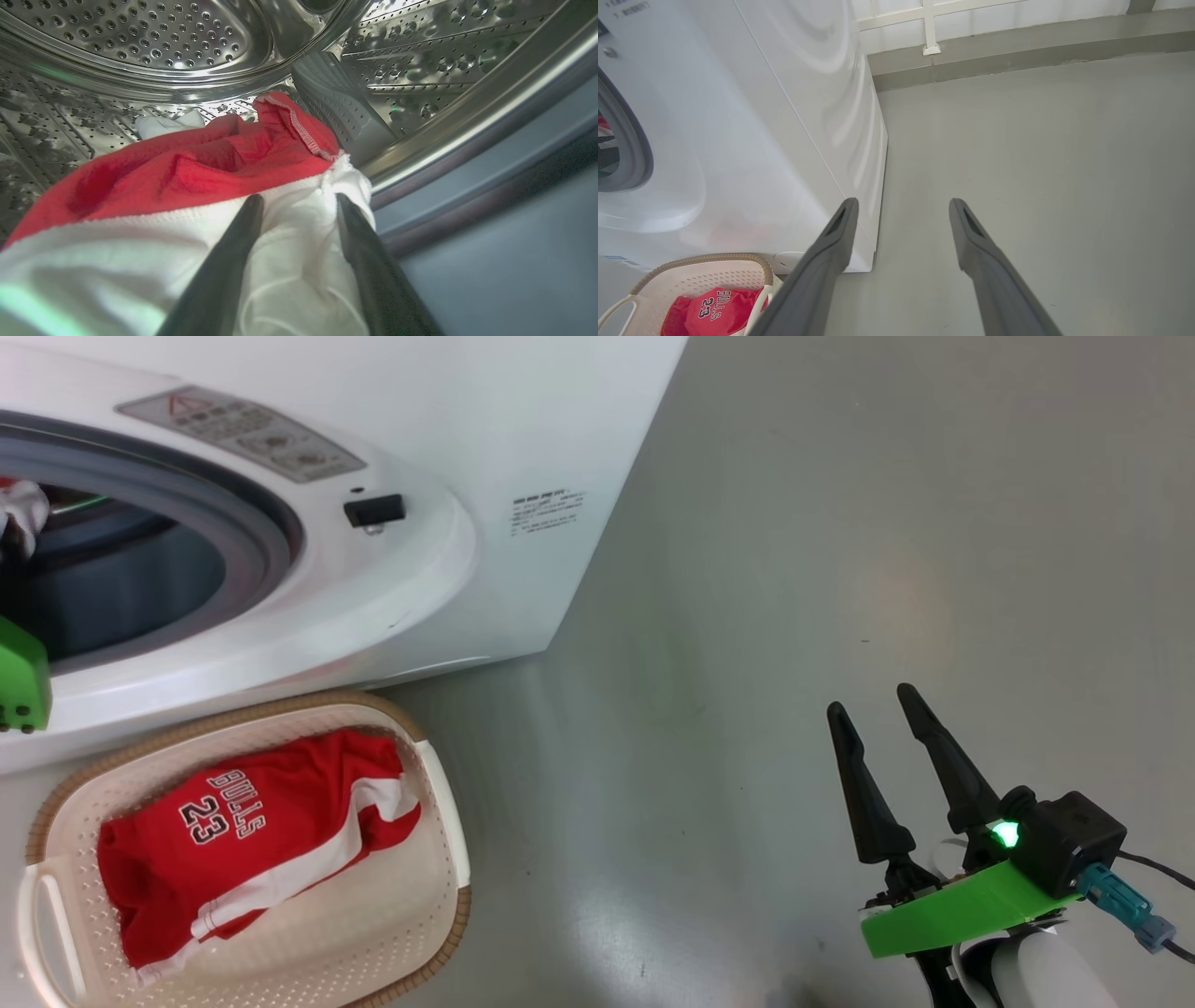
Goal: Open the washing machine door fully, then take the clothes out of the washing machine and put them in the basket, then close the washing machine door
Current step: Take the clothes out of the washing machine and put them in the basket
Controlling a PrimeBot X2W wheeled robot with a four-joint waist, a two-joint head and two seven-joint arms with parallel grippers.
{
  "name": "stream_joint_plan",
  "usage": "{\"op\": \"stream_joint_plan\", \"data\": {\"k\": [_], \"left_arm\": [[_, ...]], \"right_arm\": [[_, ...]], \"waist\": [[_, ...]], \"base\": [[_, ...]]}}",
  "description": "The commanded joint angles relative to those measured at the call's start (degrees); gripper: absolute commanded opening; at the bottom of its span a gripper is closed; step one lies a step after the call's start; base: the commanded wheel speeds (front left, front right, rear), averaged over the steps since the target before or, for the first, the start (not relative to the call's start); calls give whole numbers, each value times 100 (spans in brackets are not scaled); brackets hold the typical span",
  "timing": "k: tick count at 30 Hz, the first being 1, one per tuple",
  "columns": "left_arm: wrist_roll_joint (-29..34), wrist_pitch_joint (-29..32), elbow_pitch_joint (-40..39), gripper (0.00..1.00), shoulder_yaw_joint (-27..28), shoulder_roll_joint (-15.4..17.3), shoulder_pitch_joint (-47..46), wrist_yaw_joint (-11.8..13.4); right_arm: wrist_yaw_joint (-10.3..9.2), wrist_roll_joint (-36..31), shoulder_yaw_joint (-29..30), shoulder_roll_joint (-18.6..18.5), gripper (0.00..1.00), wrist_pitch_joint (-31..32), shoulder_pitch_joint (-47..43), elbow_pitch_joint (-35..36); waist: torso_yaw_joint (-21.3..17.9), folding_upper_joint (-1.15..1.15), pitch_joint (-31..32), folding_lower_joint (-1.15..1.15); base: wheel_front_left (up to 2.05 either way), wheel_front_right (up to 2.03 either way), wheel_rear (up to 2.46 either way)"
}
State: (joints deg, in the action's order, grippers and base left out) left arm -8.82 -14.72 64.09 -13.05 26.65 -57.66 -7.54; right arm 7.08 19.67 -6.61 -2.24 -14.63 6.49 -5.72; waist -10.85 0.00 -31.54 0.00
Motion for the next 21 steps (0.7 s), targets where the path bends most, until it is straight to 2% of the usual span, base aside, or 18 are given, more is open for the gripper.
{"op": "stream_joint_plan", "data": {"k": [1, 2, 12, 21], "left_arm": [[-71, -28, -19, 17, 53, 368, -50, 6], [-89, -28, -8, 0, 30, 370, -56, 6], [-344, -28, -376, 0, 78, 280, 62, 6], [-1266, -28, -1580, 0, 1132, -229, 743, 6]], "right_arm": [[41, 30, -148, -64, 100, -37, 50, 139], [41, 31, -145, -64, 100, -37, 53, 139], [41, 4, -107, -64, 100, -37, 92, 112], [41, -66, -39, -64, 100, -37, 68, 54]], "waist": [[-2, 0, 17, 0], [1, 0, 26, 0], [118, 0, 145, 0], [372, 0, 459, 0]], "base": [[0, 0, 0], [0, 0, 0], [0, 0, 0], [0, 0, 0]]}}
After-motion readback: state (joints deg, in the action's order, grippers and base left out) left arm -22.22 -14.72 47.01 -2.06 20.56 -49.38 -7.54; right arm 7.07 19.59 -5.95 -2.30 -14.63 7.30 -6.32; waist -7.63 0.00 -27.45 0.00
